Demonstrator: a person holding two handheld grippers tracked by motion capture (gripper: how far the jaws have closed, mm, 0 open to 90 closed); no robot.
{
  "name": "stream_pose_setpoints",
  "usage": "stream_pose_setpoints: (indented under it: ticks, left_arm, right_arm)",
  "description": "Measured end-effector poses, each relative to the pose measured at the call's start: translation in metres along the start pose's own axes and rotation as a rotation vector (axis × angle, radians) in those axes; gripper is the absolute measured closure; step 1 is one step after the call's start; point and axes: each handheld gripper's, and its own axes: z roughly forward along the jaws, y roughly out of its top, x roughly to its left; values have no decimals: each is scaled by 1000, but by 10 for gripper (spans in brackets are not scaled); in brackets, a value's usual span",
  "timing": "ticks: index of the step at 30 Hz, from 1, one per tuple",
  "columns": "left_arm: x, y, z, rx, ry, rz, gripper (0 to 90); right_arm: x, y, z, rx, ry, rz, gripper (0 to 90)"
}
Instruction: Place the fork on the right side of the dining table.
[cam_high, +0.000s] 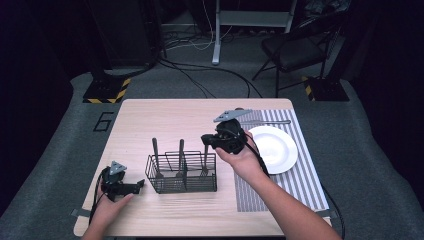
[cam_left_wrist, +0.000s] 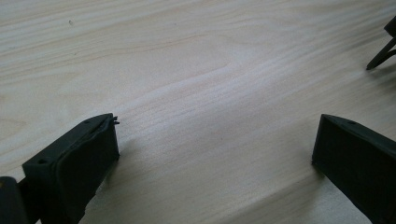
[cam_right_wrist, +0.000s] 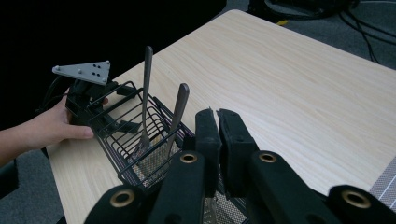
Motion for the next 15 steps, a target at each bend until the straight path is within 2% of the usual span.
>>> stream_pose_setpoints:
  ticks: [12,15]
  left_arm:
    - [0,0,0,0,0,0,1]
    - [0,0,0,0,0,0,1]
  right_arm:
    - [9,16,-14,-16,2,-27,867]
    - [11,19,-17,-16,3,-21,867]
